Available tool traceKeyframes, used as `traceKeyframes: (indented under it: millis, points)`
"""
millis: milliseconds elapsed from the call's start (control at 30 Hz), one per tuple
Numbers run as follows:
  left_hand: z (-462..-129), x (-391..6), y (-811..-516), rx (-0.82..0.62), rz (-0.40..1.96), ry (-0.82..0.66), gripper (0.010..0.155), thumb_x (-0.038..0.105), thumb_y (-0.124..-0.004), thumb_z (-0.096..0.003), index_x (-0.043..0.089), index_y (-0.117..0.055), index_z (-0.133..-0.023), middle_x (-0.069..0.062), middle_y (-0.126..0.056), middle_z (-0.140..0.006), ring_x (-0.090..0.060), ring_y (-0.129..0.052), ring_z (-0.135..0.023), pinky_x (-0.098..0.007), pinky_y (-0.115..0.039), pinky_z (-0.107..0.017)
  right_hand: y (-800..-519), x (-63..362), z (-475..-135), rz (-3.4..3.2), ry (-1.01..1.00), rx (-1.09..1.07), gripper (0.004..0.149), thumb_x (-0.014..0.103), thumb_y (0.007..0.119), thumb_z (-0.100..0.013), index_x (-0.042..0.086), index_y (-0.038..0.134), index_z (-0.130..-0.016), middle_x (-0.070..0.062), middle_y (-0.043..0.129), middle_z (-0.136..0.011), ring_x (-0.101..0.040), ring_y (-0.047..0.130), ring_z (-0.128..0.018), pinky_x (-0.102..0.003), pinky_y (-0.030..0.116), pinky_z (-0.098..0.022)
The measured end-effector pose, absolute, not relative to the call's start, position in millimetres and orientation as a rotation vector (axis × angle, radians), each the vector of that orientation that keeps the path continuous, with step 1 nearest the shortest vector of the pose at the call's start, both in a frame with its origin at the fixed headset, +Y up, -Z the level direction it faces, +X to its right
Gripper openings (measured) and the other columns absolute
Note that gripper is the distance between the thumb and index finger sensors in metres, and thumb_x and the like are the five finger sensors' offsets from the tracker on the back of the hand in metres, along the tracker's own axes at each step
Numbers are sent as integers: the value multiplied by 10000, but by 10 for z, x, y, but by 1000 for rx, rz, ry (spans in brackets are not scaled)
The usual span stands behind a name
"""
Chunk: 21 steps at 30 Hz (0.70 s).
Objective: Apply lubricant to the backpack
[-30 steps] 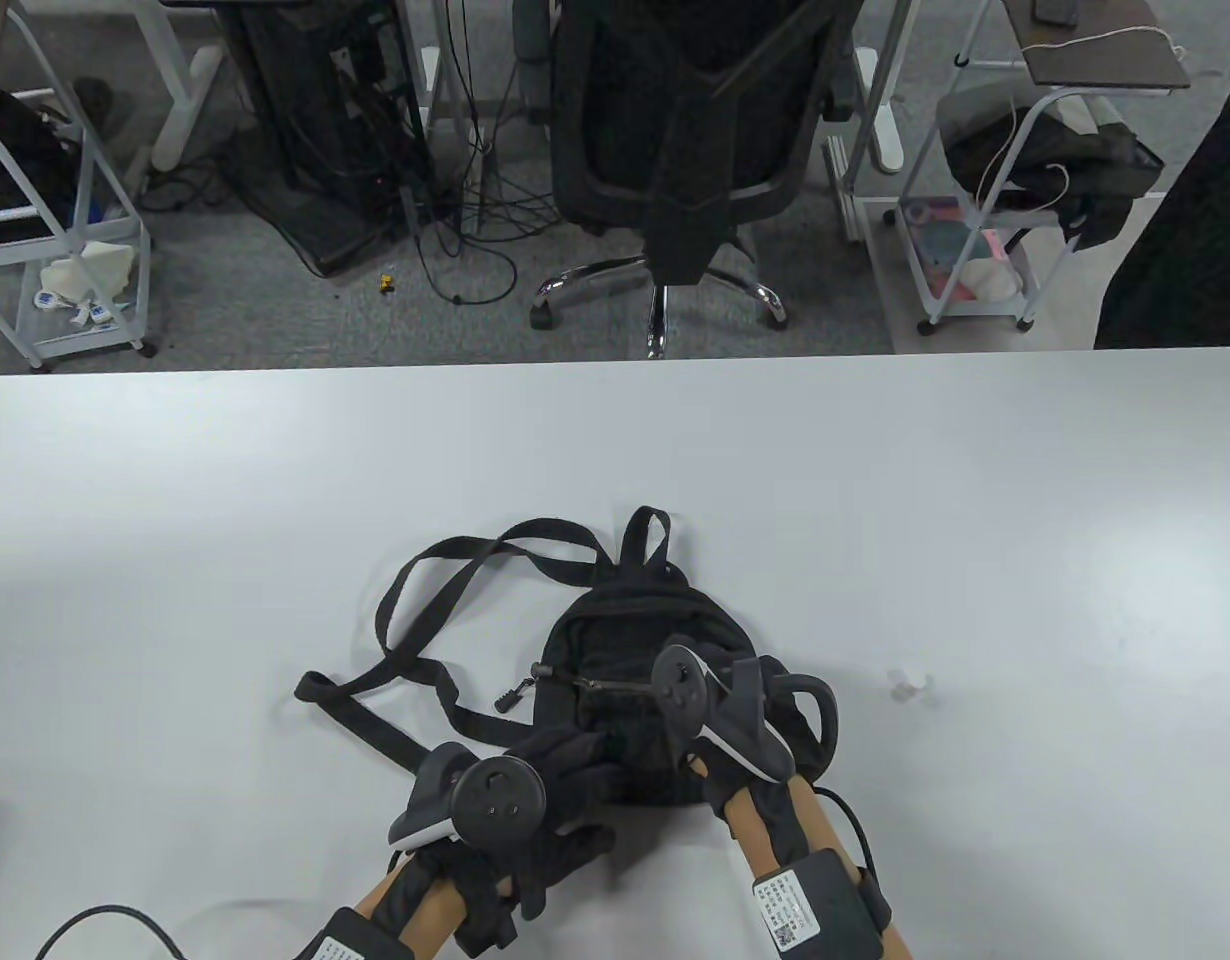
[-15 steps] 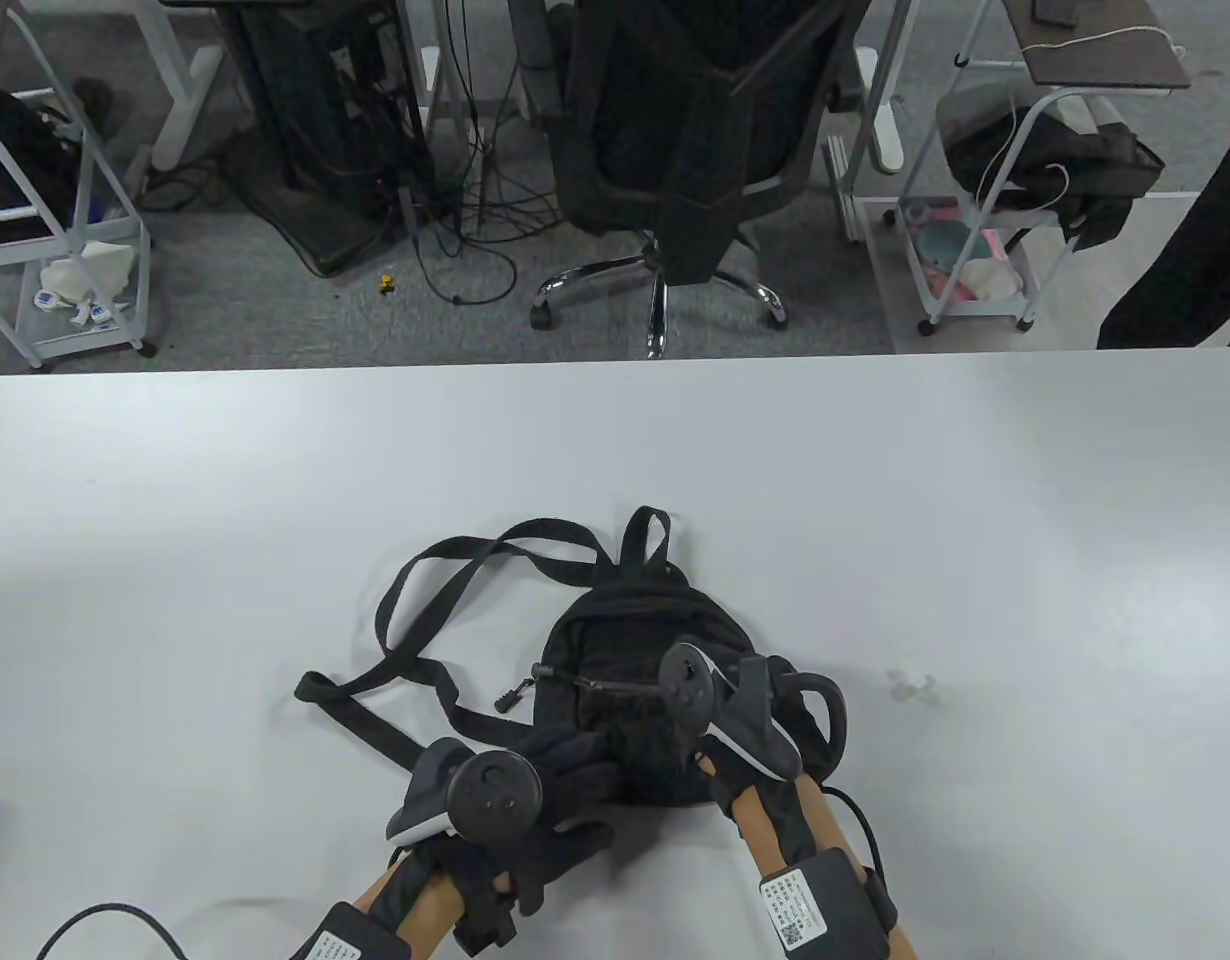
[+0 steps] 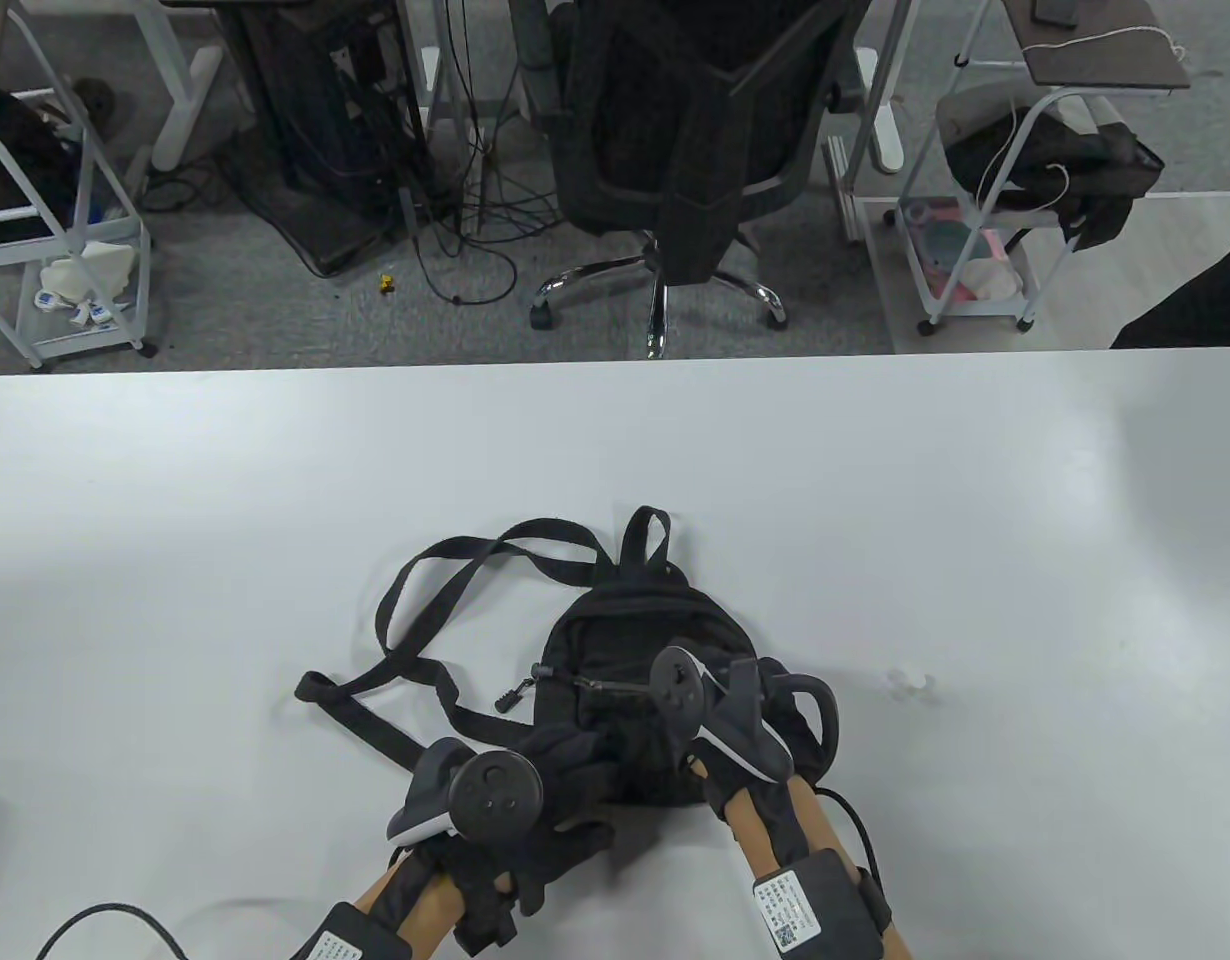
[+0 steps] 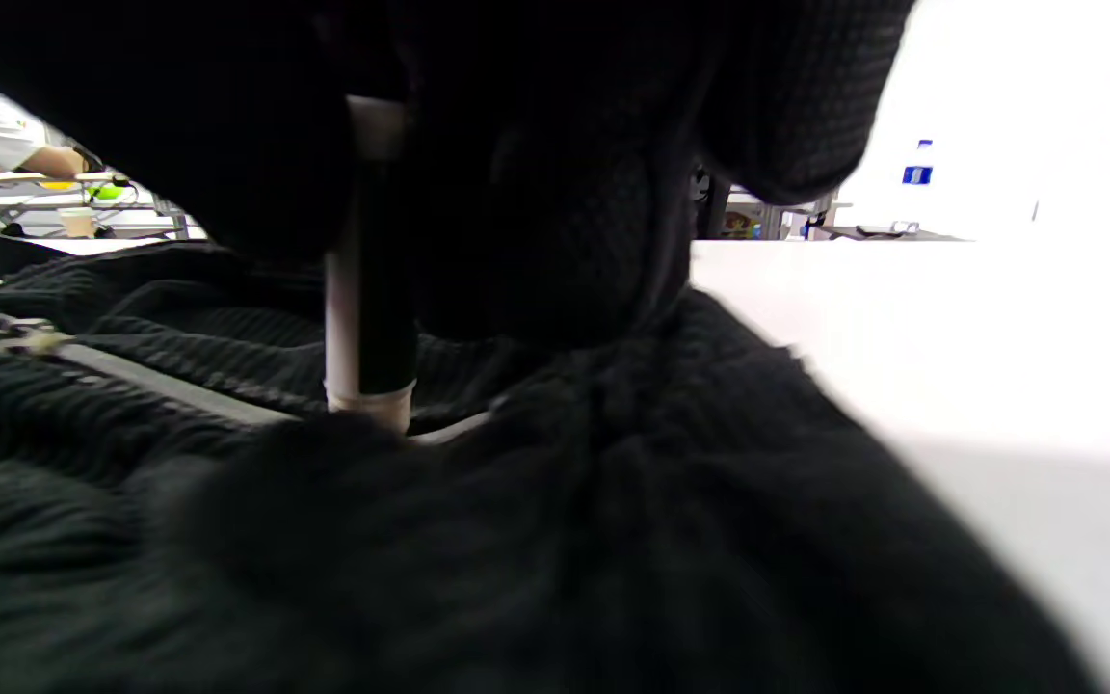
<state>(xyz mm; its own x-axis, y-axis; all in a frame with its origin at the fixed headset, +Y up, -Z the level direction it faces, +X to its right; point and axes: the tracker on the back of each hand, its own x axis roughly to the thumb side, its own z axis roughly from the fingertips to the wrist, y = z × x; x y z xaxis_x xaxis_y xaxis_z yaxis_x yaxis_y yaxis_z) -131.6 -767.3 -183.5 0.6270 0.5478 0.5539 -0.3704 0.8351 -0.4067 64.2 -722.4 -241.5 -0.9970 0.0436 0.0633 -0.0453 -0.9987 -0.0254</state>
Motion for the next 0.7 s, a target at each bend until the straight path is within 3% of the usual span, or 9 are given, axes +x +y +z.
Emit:
traceKeyframes:
  millis: [700]
  points:
    - [-1831, -1307, -7678, -264, 527, -720, 649, 528, -821, -467, 164, -779, -1002, -121, -625, -1112, -430, -583, -1004, -644, -566, -713, -7224, 652, -2415, 3093, -35, 107, 434, 481, 898, -481, 365, 827, -893, 55, 988, -750, -146, 1098, -525, -448, 823, -564]
